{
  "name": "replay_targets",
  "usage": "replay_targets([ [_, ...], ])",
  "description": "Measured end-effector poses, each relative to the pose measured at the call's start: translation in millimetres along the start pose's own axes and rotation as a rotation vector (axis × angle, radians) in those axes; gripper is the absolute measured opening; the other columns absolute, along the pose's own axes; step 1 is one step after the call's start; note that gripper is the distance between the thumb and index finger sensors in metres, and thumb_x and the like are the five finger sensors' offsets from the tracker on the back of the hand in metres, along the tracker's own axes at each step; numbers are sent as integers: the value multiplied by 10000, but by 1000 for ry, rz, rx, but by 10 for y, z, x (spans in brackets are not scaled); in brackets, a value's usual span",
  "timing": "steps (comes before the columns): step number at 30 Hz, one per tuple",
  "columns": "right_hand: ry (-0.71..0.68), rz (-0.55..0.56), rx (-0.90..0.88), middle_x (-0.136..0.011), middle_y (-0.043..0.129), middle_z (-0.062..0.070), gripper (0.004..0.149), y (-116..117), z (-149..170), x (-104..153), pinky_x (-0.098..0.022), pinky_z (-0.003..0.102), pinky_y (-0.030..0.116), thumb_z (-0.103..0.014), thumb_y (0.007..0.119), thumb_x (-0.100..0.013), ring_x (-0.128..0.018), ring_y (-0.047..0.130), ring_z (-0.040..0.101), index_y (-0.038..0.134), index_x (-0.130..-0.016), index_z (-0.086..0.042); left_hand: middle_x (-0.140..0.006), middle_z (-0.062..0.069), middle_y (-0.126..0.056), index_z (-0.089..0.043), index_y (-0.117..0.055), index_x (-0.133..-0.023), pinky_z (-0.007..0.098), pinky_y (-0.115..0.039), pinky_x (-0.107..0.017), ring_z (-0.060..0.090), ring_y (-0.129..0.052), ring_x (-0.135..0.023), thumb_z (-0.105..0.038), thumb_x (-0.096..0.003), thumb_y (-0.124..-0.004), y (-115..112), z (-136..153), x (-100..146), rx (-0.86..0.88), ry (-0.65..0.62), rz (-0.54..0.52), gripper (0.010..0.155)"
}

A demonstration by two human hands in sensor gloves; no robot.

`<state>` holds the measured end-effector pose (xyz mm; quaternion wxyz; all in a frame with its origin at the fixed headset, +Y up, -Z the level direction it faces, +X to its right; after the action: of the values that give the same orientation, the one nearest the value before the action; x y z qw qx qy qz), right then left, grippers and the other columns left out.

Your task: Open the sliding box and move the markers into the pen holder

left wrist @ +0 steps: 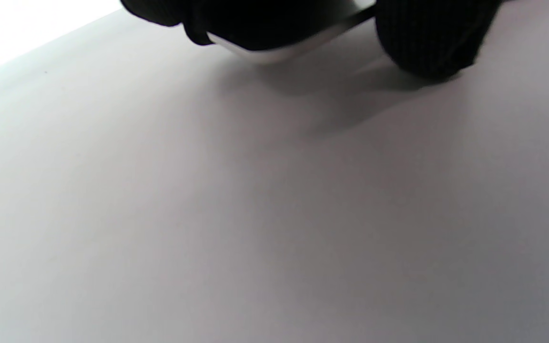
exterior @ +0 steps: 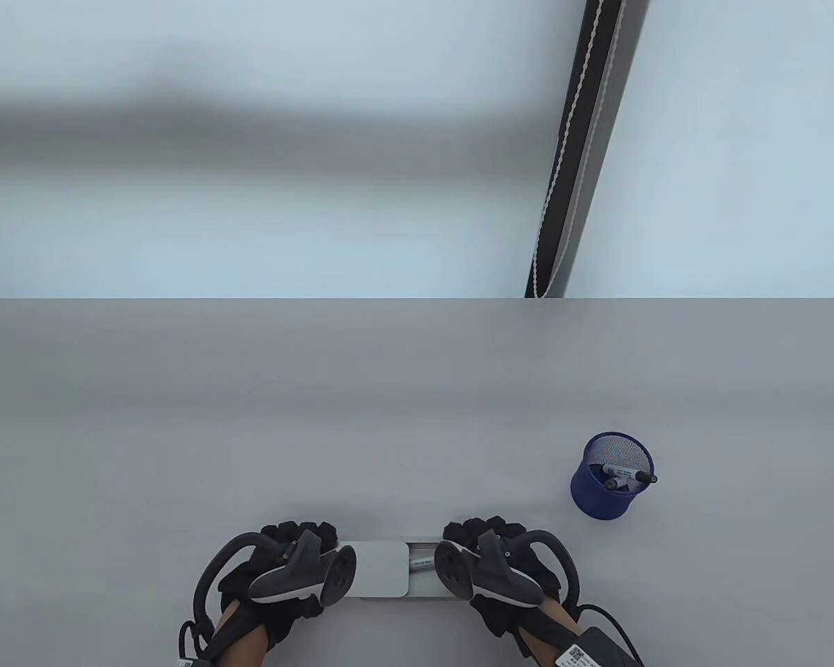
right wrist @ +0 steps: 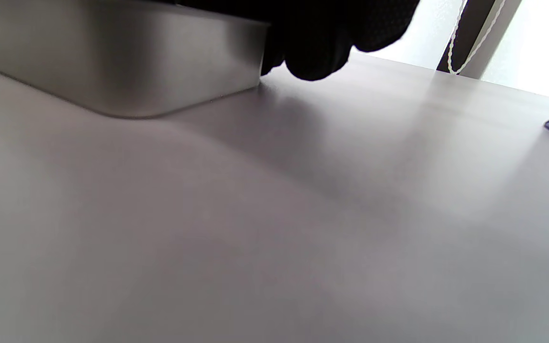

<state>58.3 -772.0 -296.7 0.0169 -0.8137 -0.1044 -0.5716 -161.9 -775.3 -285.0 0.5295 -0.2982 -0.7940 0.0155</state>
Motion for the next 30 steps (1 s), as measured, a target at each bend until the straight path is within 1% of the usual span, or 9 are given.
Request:
replay_targets([
  [5, 37, -27, -17, -908, 728, -26, 745, 6, 5, -43, -626, 430, 670, -132, 1009, -267, -785, 799, 239, 632, -867, -363, -1171, 6, -470, -283, -296, -1085, 415, -607, -831, 239, -613, -1076, -638, -428, -664, 1, 2, -1, 1, 0, -2, 833],
  [14, 64, 36, 20, -822, 800, -29, 750, -1, -4, -106, -561, 398, 744, -105, 1011, -185, -675, 878, 200, 696, -817, -357, -1170, 7, -470, -283, -296, -1084, 413, -607, -832, 241, -613, -1075, -637, -427, -664, 4, -3, -1, -1, 2, -3, 832],
  [19, 44, 48, 38, -795, 816, -24, 756, -14, -14, -115, -540, 381, 770, -82, 1022, -172, -636, 902, 182, 707, -805, -352, -1169, 3, -473, -286, -299, -1082, 413, -610, -830, 239, -618, -1074, -639, -423, -666, 9, -6, -5, -4, 2, -1, 833],
  [22, 15, 56, 93, -788, 819, -24, 790, -18, -42, -120, -537, 370, 784, -76, 1024, -138, -626, 912, 169, 698, -805, -345, -1169, 2, -475, -287, -299, -1082, 413, -611, -830, 238, -619, -1073, -639, -422, -667, 11, -8, -7, -7, 3, 0, 833],
  [30, -37, 73, 153, -780, 826, -19, 870, -26, -74, -115, -533, 360, 800, -60, 1040, -62, -611, 925, 154, 686, -808, -333, -1168, 1, -475, -287, -299, -1081, 411, -613, -830, 237, -621, -1073, -639, -422, -667, 13, -10, -9, -9, 3, 0, 833],
])
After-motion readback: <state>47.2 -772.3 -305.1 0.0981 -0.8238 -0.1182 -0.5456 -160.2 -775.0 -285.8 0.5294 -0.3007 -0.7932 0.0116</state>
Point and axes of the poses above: the tracker on the back of each hand, its own z axis roughly to the little-finger side, its own x axis roughly from the fingertips to the wrist, y = z × x, the point moved 3 cm from there along -x, roughly from the wrist to the fingertips
